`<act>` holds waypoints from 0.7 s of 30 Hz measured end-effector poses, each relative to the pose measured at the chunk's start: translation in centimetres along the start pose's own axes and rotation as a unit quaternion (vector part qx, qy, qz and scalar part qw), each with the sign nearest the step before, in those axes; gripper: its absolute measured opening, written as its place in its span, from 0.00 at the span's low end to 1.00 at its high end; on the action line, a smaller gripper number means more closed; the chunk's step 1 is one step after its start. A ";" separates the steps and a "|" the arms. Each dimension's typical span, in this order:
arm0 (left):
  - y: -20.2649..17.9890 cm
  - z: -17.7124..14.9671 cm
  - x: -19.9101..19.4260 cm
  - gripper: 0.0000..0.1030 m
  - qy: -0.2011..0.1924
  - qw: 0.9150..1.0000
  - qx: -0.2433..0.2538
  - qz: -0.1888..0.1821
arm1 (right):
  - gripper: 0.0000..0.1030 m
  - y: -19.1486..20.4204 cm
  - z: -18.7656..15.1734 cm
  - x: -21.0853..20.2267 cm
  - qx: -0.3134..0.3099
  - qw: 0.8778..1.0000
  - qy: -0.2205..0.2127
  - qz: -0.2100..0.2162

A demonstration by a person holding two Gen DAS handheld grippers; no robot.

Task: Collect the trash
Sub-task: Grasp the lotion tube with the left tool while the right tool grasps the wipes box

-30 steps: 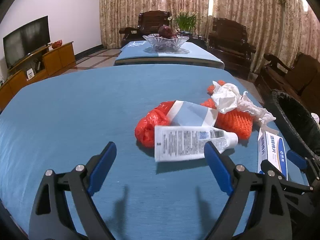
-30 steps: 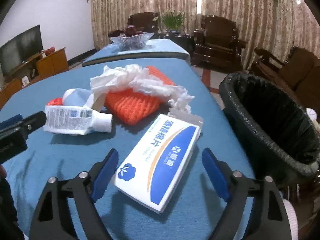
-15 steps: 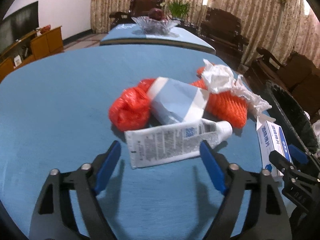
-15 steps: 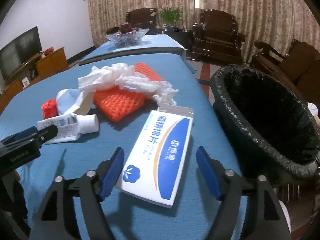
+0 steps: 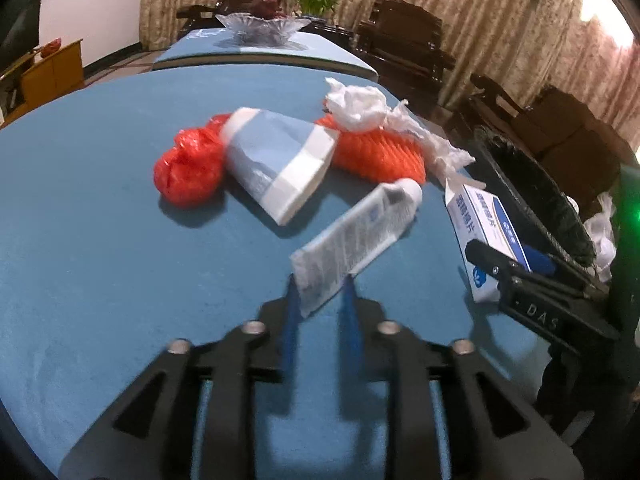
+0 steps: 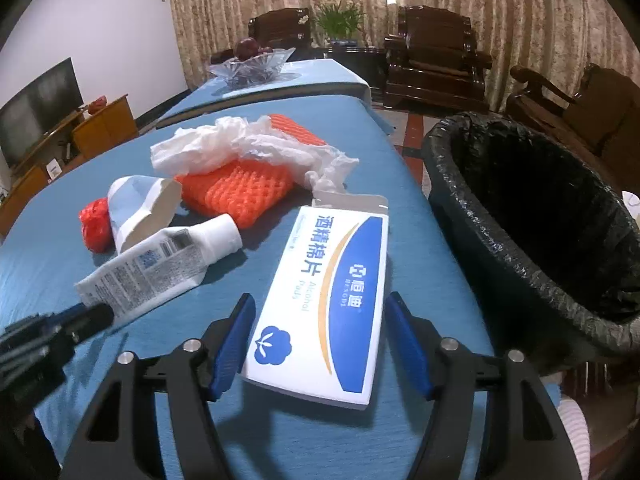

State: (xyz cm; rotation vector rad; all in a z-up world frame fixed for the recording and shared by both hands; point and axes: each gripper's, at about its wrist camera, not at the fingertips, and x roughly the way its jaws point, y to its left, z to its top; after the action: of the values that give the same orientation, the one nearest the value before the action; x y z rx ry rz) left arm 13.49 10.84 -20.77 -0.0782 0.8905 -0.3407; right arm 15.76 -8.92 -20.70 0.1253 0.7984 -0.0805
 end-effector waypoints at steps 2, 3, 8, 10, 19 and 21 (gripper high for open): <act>0.4 0.3 0.3 0.42 -0.005 1.000 -0.008 0.000 | 0.64 -0.1 0.1 0.0 -0.001 1.000 -0.001 -0.004; 0.7 0.6 0.5 0.42 -0.006 1.000 -0.010 -0.004 | 0.64 -0.3 0.1 0.1 0.000 1.000 -0.001 -0.009; 0.1 1.9 2.1 0.41 0.006 0.999 0.009 -0.034 | 0.64 -0.9 0.0 0.6 0.010 1.000 0.007 -0.009; -0.2 1.9 2.6 0.34 0.014 0.999 0.014 -0.045 | 0.64 -1.2 -0.1 0.7 0.015 1.000 0.010 -0.006; -1.9 0.6 1.3 0.01 -0.015 0.998 0.034 -0.048 | 0.53 -1.9 0.1 0.8 0.014 1.000 0.013 -0.007; -1.7 0.4 0.9 0.01 -0.019 0.999 0.021 -0.042 | 0.54 -1.9 0.1 0.9 0.013 1.000 0.011 -0.012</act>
State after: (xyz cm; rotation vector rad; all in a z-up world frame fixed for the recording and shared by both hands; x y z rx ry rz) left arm 13.93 8.91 -20.85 -0.0829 0.8439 -0.4348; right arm 16.26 -10.82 -21.45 0.1415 0.8214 -0.1115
